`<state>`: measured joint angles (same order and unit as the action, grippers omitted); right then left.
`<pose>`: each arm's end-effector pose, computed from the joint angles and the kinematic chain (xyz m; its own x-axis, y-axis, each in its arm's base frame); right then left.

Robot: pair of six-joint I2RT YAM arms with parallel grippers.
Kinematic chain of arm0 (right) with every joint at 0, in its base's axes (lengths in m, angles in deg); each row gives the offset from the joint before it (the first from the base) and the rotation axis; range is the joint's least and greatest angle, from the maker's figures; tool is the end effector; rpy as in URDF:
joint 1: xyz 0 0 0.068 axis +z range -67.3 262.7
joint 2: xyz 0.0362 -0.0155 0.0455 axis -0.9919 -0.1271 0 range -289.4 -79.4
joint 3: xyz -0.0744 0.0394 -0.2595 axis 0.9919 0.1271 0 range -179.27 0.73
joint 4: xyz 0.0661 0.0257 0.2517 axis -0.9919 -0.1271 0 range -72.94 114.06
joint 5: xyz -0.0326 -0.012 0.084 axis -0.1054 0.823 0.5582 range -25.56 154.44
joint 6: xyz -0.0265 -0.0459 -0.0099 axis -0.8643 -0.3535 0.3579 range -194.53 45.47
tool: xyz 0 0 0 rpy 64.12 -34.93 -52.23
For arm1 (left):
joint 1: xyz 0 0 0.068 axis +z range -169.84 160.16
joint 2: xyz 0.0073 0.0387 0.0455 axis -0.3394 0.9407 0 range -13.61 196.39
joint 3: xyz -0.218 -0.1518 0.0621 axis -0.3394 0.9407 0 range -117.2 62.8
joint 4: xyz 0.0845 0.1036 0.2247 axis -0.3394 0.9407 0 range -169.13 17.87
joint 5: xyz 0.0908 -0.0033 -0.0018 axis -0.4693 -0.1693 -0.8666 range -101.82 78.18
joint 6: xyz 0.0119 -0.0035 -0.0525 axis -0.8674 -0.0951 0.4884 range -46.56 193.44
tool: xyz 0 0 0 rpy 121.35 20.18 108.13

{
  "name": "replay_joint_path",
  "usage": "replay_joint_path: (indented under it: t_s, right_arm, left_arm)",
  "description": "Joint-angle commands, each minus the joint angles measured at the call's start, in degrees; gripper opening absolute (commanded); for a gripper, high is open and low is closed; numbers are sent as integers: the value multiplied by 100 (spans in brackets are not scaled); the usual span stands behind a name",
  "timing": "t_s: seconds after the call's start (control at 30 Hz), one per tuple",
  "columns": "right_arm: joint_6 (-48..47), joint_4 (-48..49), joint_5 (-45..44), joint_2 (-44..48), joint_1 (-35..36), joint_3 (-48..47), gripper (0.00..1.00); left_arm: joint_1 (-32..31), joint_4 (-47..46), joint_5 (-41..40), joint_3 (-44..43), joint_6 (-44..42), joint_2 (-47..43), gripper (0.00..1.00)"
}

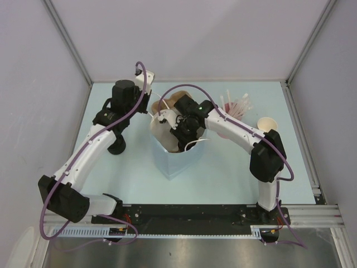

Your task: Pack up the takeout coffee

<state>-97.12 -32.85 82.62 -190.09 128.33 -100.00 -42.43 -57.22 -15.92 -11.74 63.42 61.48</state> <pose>0.2768 0.2990 0.2780 -0.2999 -0.8286 -0.4728 -0.9532 0.2800 0.1139 0.2768 -0.1125 0.3845 -0.2912 0.3091 -0.9053 0.3786 0.9063 0.1877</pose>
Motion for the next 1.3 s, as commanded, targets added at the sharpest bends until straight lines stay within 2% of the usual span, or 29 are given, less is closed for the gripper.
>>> replay_joint_path:
  t_s: [0.0, 0.6, 0.83, 0.9, 0.93, 1.07, 1.1, 1.27]
  right_arm:
    - [-61, -23, -103, -49, -71, 448, 0]
    - [-132, 180, -341, -163, -142, 792, 0]
    - [-158, -48, -253, 83, -124, 397, 0]
    - [-184, -180, -218, 188, -107, 230, 5]
    - [-193, -233, -209, 223, -107, 151, 13]
    - [-193, -374, -200, 364, -80, -210, 25]
    - [-193, -435, -209, 373, -89, -271, 31]
    - [-193, -506, -209, 435, -54, -491, 41]
  left_arm:
    - [35, -240, -82, 19, 79, -223, 3]
    - [35, -214, -38, 45, 70, -240, 4]
    - [35, -214, -30, 54, 62, -240, 5]
    - [35, -214, -3, 54, 62, -249, 6]
    - [35, -214, 5, 54, 62, -240, 6]
    - [35, -205, 41, 54, 62, -240, 8]
    - [35, -205, 41, 63, 44, -240, 9]
    - [35, -205, 67, 80, 44, -258, 11]
